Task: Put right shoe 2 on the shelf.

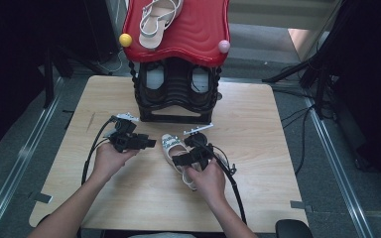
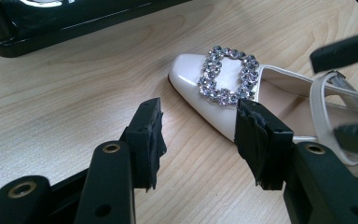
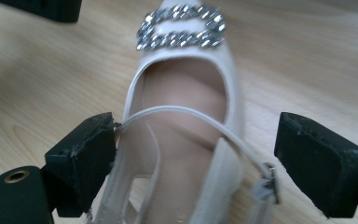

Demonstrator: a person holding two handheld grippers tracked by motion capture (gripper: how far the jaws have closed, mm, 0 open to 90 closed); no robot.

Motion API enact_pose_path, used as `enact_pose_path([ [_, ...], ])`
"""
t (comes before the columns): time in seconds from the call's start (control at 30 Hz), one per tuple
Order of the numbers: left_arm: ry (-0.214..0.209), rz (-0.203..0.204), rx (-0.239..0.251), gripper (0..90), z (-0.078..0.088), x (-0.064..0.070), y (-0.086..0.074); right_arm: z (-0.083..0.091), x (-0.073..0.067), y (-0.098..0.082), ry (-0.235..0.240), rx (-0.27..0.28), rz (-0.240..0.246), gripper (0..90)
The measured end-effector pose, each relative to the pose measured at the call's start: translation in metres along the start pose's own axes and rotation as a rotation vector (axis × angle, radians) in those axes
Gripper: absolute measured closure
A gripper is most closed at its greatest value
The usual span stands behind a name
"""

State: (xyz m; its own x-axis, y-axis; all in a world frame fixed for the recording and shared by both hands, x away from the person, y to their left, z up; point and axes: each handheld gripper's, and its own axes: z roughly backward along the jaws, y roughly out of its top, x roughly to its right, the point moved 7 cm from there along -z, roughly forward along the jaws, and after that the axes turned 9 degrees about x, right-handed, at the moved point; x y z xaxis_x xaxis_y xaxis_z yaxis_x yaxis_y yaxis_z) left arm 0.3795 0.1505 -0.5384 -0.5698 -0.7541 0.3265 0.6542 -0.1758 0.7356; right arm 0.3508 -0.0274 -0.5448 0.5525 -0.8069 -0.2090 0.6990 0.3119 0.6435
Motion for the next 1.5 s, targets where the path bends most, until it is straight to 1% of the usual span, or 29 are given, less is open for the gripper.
enact_pose_path([
  [0.03, 0.0, -0.001, 0.001, 51.4, 0.0, 0.0, 0.0, -0.002, -0.002, -0.002, 0.015, -0.006, -0.004, 12.4],
  [0.2, 0.002, -0.003, 0.001, 51.4, 0.0, 0.0, 0.0, -0.006, -0.004, -0.01, 0.037, -0.026, -0.01, 11.2],
  [0.23, 0.001, -0.003, 0.0, 51.4, 0.0, 0.0, 0.0, -0.006, -0.004, -0.012, 0.043, -0.035, -0.009, 11.1],
  [0.27, 0.002, -0.003, 0.0, 51.3, -0.001, 0.0, 0.0, -0.007, -0.004, -0.014, 0.045, -0.046, 0.006, 10.0],
  [0.3, 0.002, -0.003, -0.001, 51.3, -0.001, 0.0, -0.001, -0.008, -0.005, -0.016, 0.039, -0.062, 0.01, 8.2],
  [0.33, 0.002, -0.004, -0.002, 51.3, -0.001, 0.0, -0.001, -0.011, -0.005, -0.019, 0.035, -0.082, 0.008, 9.1],
  [0.37, 0.001, -0.005, -0.002, 51.3, -0.001, 0.001, -0.001, -0.012, -0.004, -0.021, 0.018, -0.101, 0.027, 9.6],
  [0.4, 0.002, -0.005, -0.002, 51.4, -0.001, 0.001, -0.001, -0.013, -0.004, -0.022, 0.011, -0.108, 0.032, 10.8],
  [0.47, 0.0, -0.005, -0.003, 51.3, -0.001, 0.001, -0.001, -0.013, -0.004, -0.021, 0.001, -0.1, 0.03, 13.4],
  [0.6, 0.002, -0.007, -0.005, 51.3, -0.001, 0.0, -0.001, -0.014, -0.002, -0.021, -0.003, -0.111, 0.027, 15.6],
  [0.73, 0.003, -0.003, 0.003, 51.4, 0.0, -0.001, 0.0, -0.014, 0.001, -0.021, 0.011, -0.11, 0.031, 19.0],
  [0.77, 0.004, -0.003, 0.004, 51.4, 0.0, -0.001, 0.0, -0.014, 0.001, -0.02, 0.016, -0.105, 0.02, 20.8],
  [0.8, 0.005, -0.002, 0.004, 51.4, 0.0, -0.001, 0.0, -0.013, 0.002, -0.02, 0.02, -0.101, 0.02, 21.9],
  [0.87, 0.006, -0.002, 0.005, 51.4, 0.0, -0.002, 0.0, -0.013, 0.004, -0.021, 0.024, -0.105, 0.02, 23.6],
  [0.93, 0.007, -0.003, 0.006, 51.4, 0.001, -0.002, 0.0, -0.015, 0.005, -0.022, 0.032, -0.111, 0.007, 24.2],
  [1.07, 0.012, 0.003, 0.016, 51.4, 0.002, -0.003, 0.001, -0.015, 0.005, -0.023, 0.019, -0.106, 0.026, 28.5],
  [1.2, 0.017, 0.005, 0.027, 51.4, 0.005, -0.005, 0.003, -0.014, 0.005, -0.023, 0.013, -0.094, 0.029, 30.2],
  [1.23, 0.018, 0.007, 0.03, 51.5, 0.005, -0.005, 0.003, -0.014, 0.005, -0.023, 0.007, -0.098, 0.03, 30.5],
  [1.33, 0.02, 0.013, 0.033, 51.5, 0.007, -0.007, 0.004, -0.014, 0.006, -0.022, 0.01, -0.111, 0.031, 31.4],
  [1.37, 0.021, 0.013, 0.034, 51.5, 0.007, -0.008, 0.003, -0.014, 0.006, -0.021, 0.008, -0.114, 0.022, 31.3],
  [1.5, 0.023, 0.012, 0.032, 51.5, 0.008, -0.009, 0.003, -0.015, 0.007, -0.022, 0.019, -0.109, 0.034, 28.6],
])
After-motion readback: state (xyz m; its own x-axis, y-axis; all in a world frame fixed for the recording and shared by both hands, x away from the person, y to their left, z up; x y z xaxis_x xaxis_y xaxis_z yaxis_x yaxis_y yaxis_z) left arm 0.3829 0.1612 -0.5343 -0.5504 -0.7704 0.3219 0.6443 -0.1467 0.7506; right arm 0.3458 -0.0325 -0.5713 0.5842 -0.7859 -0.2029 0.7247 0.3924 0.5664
